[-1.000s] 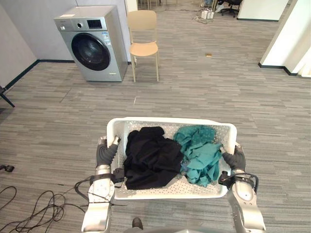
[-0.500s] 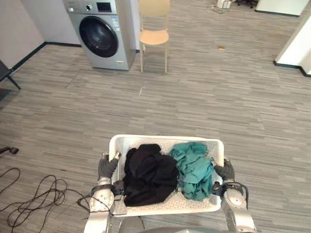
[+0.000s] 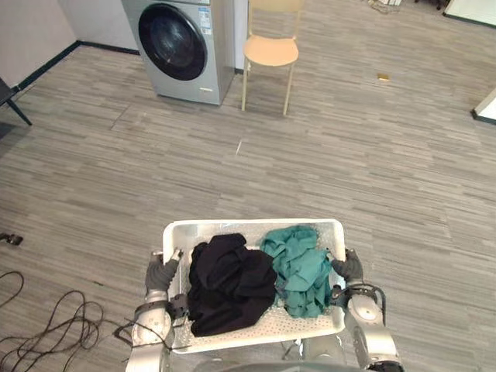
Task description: Pick up the laundry basket with both hands and put the clothes into the washing machine.
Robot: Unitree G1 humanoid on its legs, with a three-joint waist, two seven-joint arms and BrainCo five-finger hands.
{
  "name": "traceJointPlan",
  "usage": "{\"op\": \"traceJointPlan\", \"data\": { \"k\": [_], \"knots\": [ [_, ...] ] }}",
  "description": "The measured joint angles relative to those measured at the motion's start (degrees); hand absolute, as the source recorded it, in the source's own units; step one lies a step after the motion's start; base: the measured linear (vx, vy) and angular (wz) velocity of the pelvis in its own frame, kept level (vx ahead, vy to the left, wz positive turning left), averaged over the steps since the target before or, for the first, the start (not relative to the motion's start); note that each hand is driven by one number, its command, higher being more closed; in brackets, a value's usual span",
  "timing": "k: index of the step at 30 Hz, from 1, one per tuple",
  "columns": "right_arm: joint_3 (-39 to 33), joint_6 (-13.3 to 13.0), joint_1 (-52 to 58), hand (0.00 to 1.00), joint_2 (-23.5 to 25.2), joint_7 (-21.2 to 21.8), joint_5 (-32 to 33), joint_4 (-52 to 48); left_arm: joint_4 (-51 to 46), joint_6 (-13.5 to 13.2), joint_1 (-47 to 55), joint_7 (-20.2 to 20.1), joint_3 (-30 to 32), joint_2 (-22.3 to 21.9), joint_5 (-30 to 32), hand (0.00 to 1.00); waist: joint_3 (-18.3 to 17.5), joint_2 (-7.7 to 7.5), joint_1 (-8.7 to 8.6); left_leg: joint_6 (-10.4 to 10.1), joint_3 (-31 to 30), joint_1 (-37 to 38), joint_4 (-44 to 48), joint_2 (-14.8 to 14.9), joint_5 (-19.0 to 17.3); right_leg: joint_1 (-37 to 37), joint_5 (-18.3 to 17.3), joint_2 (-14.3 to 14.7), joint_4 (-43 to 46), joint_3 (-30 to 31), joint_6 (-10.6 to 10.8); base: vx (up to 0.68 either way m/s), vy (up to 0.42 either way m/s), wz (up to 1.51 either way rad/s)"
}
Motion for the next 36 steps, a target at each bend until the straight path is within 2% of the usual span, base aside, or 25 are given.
{"op": "traceJointPlan", "data": {
  "k": [1, 2, 3, 4, 5, 6, 8, 11, 13, 14, 15, 17, 18, 19, 20, 21, 23, 25, 27, 29, 30, 32, 33, 34, 36],
  "knots": [
    [-0.31, 0.0, 0.51, 1.0, -1.08, -0.01, 0.59, 0.06, 1.52, 0.01, -0.65, 0.0, -0.5, -0.46, 0.08, 1.0, -0.11, 2.53, -0.66, -0.03, -2.45, -2.06, 10.65, 3.56, 0.01, 0.62, -2.51, 1.3, 6.74, -0.07, -1.71, 0.71, -0.153, 0.53],
    [-0.24, 0.0, 0.82, 1.0, -2.1, 0.1, 1.14, -0.12, 1.48, -0.09, -0.37, 0.0, -1.16, -0.67, 0.08, 1.0, -0.26, 4.85, -0.75, 2.86, -3.48, -7.11, 23.32, 7.83, 3.55, 2.63, -6.26, 2.69, 8.1, -1.73, -2.24, 0.89, -0.196, 0.39],
    [-0.07, 0.03, 1.5, 1.0, -2.87, 0.1, 2.48, -0.23, 1.5, -0.15, 0.01, -0.04, -1.78, -0.71, 0.06, 1.0, -0.13, 7.33, -0.12, 6.66, -3.36, -13.53, 38.29, 14.55, 16.93, 6.79, -9.51, 6.08, 7.55, -3.23, -2.84, 0.62, -0.147, 0.05],
    [0.19, 0.08, 2.02, 1.0, -3.06, 0.08, 2.95, -0.25, 1.53, -0.17, 0.56, -0.1, -1.87, -0.78, 0.07, 1.0, -0.29, 7.8, 0.86, 7.05, -3.43, -15.82, 44.03, 17.38, 21.21, 9.26, -10.63, 7.76, 6.3, -3.09, -2.97, 0.77, -0.17, -0.18],
    [0.28, 0.11, 2.95, 1.0, -3.11, -0.01, 3.45, -0.57, 1.56, -0.21, 1.11, -0.49, -2.09, -0.82, 0.03, 1.0, -0.15, 7.76, 2.36, 8.12, -3.55, -20.64, 54.48, 21.01, 20.05, 14.81, -12.11, 10.06, 3.32, -2.55, -3.31, 0.77, -0.155, -0.14],
    [0.27, 0.14, 4.08, 1.0, -3.16, -0.11, 3.59, -1.9, 1.53, -0.41, 1.48, -1.13, -2.09, -0.8, -0.03, 1.0, 0.65, 6.54, 2.97, 10.62, -3.64, -24.97, 59.53, 20.68, 18.35, 21.14, -12.79, 10.78, -0.88, -2.07, -3.12, 0.77, -0.136, 0.0],
    [0.27, 0.15, 5.09, 1.0, -3.22, -0.33, 3.59, -3.73, 1.33, -0.71, 1.56, -1.38, -2.11, -0.9, -0.33, 1.0, 1.21, 4.08, 3.97, 11.18, -3.25, -29.95, 58.93, 16.69, 15.46, 28.2, -12.91, 10.21, -6.54, -0.99, -2.94, 0.76, -0.108, 0.09],
    [0.28, 0.19, 2.7, 1.0, -3.96, -0.97, 3.73, -4.31, 0.48, -1.66, 0.92, -1.4, -1.8, -1.35, -0.46, 1.0, 2.09, 1.85, 6.14, 8.28, -3.03, -38.8, 40.34, 8.31, 11.16, 36.87, -12.92, 9.01, -13.13, 0.45, -2.92, 0.74, -0.009, -0.24],
    [0.32, 0.14, 0.48, 1.0, -4.24, -1.01, 3.75, -3.38, -1.25, -1.7, 1.2, -1.32, -1.61, -2.23, -0.49, 1.0, 2.33, 1.41, 7.57, 3.61, -4.37, -40.21, 14.93, 4.19, 14.34, 40.97, -13.41, 7.84, -15.06, 1.66, -2.13, 0.71, 0.143, -0.64],
    [0.37, -0.07, -0.36, 1.0, -4.33, -1.06, 3.91, -2.56, -2.96, -1.67, 2.21, -1.25, -1.69, -2.29, -0.48, 1.0, 2.09, 1.82, 8.77, 0.41, -6.89, -38.98, 2.58, 2.53, 16.78, 42.97, -15.62, 7.19, -14.19, 3.58, 0.88, 0.8, 0.272, -0.92],
    [0.45, -0.22, -0.93, 1.0, -4.39, -1.0, 3.92, -1.81, -3.78, -1.86, 3.38, -1.02, -1.64, -2.21, -0.49, 1.0, 1.72, 2.43, 8.74, 0.15, -9.44, -38.66, 1.44, 1.98, 18.92, 44.39, -18.7, 6.65, -11.32, 5.06, 1.86, 0.7, 0.284, -1.02],
    [1.06, -0.23, -0.96, 1.0, -3.07, -1.08, 3.72, 0.3, -2.7, -1.34, 3.47, -0.72, -0.77, -1.56, -0.44, 1.0, 1.18, -0.02, 8.35, 2.64, -10.71, -38.1, 10.45, -0.97, 21.33, 40.69, -22.77, 1.05, 5.88, 6.75, 3.31, 0.66, 0.317, -0.62],
    [1.02, -0.21, -0.34, 1.0, -2.43, -0.99, 3.49, 0.56, -2.69, -1.04, 3.79, -0.76, -0.84, -0.41, -0.43, 1.0, 1.39, -2.46, 8.12, 6.55, -8.48, -35.97, 14.45, -2.68, 17.98, 35.37, -19.33, -4.4, 21.95, 7.02, 3.45, 0.86, 0.394, -0.44],
    [0.88, -0.11, 0.0, 1.0, -1.44, -0.95, 3.34, 0.92, -2.72, -0.66, 3.84, -0.78, -1.05, 0.61, -0.43, 1.0, 1.62, -4.91, 8.14, 8.53, -5.39, -32.32, 16.28, -4.48, 13.94, 30.44, -9.55, -10.9, 35.52, 6.89, 2.36, 0.84, 0.368, -0.46],
    [0.83, -0.03, -0.03, 1.0, -1.13, -0.96, 3.33, 1.15, -2.74, -0.37, 3.83, -0.77, -1.08, 0.88, -0.43, 1.0, 1.71, -5.46, 7.96, 9.15, -4.27, -30.16, 16.32, -5.02, 12.35, 28.36, -6.99, -13.25, 41.02, 6.86, 1.63, 0.67, 0.251, -0.47],
    [0.82, 0.09, -0.56, 1.0, -0.89, -0.91, 3.26, 1.47, -2.9, -0.26, 3.64, -0.34, -1.08, 1.01, -0.42, 1.0, 1.97, -5.23, 7.85, 9.69, -3.45, -26.51, 15.97, -5.12, 10.27, 24.69, -8.05, -14.94, 47.99, 6.24, 0.51, 0.65, 0.225, -0.47],
    [0.91, 0.09, -0.89, 1.0, -0.56, -0.67, 2.73, 0.96, -5.19, -0.41, 4.72, 0.16, -1.05, 1.13, -0.4, 1.0, 2.81, -1.75, 6.01, 9.35, -3.37, -17.09, 10.04, -4.16, 8.2, 18.58, -13.65, -13.16, 51.99, 1.42, -1.19, 0.62, 0.189, -0.32],
    [0.84, 0.0, -0.95, 1.0, -0.67, 0.11, 2.74, -0.68, -5.89, -1.08, 4.45, 0.09, -1.06, 1.11, -0.44, 1.0, 2.32, 0.29, 4.78, 8.76, -3.35, -10.73, 3.28, -3.15, 7.86, 12.05, -18.6, -10.38, 39.67, -5.11, 0.18, 0.6, 0.101, 0.04],
    [0.2, -0.19, -1.23, 1.0, -0.6, -0.01, 2.75, -1.48, -5.64, -1.29, 2.97, -0.09, -0.83, 1.15, -0.66, 1.0, 2.21, 0.29, 3.61, 7.16, -3.47, -7.84, 1.16, -3.08, 6.84, 7.67, -17.45, -9.25, 21.83, -7.15, 1.19, 0.59, 0.034, 0.24],
    [0.57, -0.1, -1.25, 1.0, -0.11, -0.06, 2.62, -1.47, -4.65, -1.14, 2.43, -0.15, 0.29, 1.21, -1.16, 1.0, 1.91, -0.19, 3.55, 3.6, -3.45, -2.43, -1.35, -2.67, 4.53, 6.38, -10.03, -6.79, -1.57, -7.27, 4.28, 0.65, -0.051, 0.21],
    [1.1, -0.03, -1.11, 1.0, -0.11, -0.23, 2.43, -1.42, -4.32, -1.13, 2.45, -0.11, 0.52, 1.21, -1.16, 1.0, 1.71, -0.42, 3.53, 2.79, -3.57, -0.65, -1.71, -2.31, 3.57, 6.32, -9.25, -6.52, -2.39, -6.98, 4.1, 0.82, -0.137, 0.31],
    [2.23, 0.25, -0.63, 1.0, -0.15, -0.99, 2.2, -0.53, -3.09, -0.92, 2.78, -0.07, 0.53, 1.08, -1.08, 1.0, 0.71, 0.74, 3.08, 0.46, -5.59, 2.82, 2.9, 0.02, 1.27, 6.46, -6.19, -5.29, 5.57, -4.06, 0.47, 0.67, -0.179, 0.45],
    [2.57, 0.27, -0.65, 1.0, -0.43, -1.02, 2.2, 0.33, -3.04, -0.66, 3.3, 0.02, 0.52, 0.91, -0.68, 1.0, -0.47, 1.73, 2.36, 2.05, -8.17, -2.03, 17.2, 3.55, 2.3, 7.45, -5.94, -4.06, 9.26, -4.53, -0.19, 0.76, -0.288, 0.42],
    [2.63, 0.27, -1.02, 1.0, -1.97, -0.98, 2.25, 0.29, -3.07, -0.66, 3.82, 0.18, 0.23, -0.15, -0.64, 1.0, -1.1, 5.6, 2.53, 6.1, -9.29, -8.86, 32.93, 9.44, 9.11, 10.32, -9.53, -0.36, 9.96, -6.18, -0.96, 0.89, -0.34, 0.18],
    [3.1, 0.35, -1.07, 1.0, -2.52, -1.19, 2.29, 0.24, -2.87, -0.62, 4.05, 0.25, 0.14, -1.09, -0.64, 1.0, -1.69, 8.43, 4.5, 9.33, -8.24, -16.58, 50.34, 17.79, 20.81, 15.52, -13.24, 5.49, 8.01, -6.01, -2.63, 0.87, -0.246, -0.44]
  ]
}}
